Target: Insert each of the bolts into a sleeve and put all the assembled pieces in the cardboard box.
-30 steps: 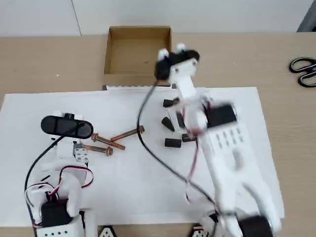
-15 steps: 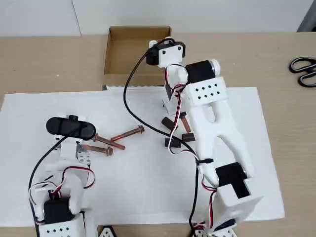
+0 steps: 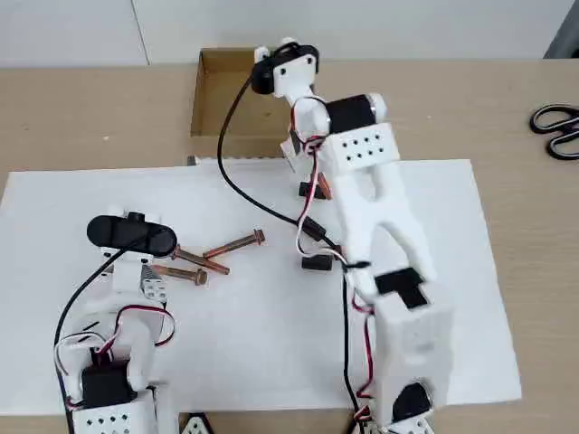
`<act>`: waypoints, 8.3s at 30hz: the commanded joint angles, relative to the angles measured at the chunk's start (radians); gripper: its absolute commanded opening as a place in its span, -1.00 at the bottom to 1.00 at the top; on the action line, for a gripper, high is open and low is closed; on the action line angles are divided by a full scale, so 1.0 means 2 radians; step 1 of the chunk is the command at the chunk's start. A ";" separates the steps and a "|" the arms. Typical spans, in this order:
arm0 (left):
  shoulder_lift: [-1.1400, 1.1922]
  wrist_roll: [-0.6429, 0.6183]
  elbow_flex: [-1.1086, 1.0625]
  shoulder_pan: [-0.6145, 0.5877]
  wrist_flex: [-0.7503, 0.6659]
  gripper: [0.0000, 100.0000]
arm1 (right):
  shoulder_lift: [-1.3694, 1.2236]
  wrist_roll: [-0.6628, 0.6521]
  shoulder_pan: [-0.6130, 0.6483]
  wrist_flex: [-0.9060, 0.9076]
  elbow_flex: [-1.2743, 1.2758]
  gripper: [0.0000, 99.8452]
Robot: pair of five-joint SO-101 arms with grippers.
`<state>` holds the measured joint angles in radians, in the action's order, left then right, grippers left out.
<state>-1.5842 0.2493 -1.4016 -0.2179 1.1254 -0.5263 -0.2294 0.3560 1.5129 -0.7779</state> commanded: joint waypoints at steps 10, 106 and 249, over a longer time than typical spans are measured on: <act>-0.006 0.000 -0.009 -0.003 0.005 -0.99 | -0.191 -0.096 0.000 -0.085 -0.348 -0.98; -0.006 -0.022 -0.020 -0.003 0.002 -0.99 | 0.042 -0.166 0.033 0.014 0.203 -0.71; 1.001 -0.232 0.740 -0.079 0.091 -0.78 | 0.761 -0.077 -0.306 0.068 0.695 -0.99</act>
<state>0.4181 -0.2140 0.0437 -0.3667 1.3418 0.9851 -0.3890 -0.2516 1.6678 0.6168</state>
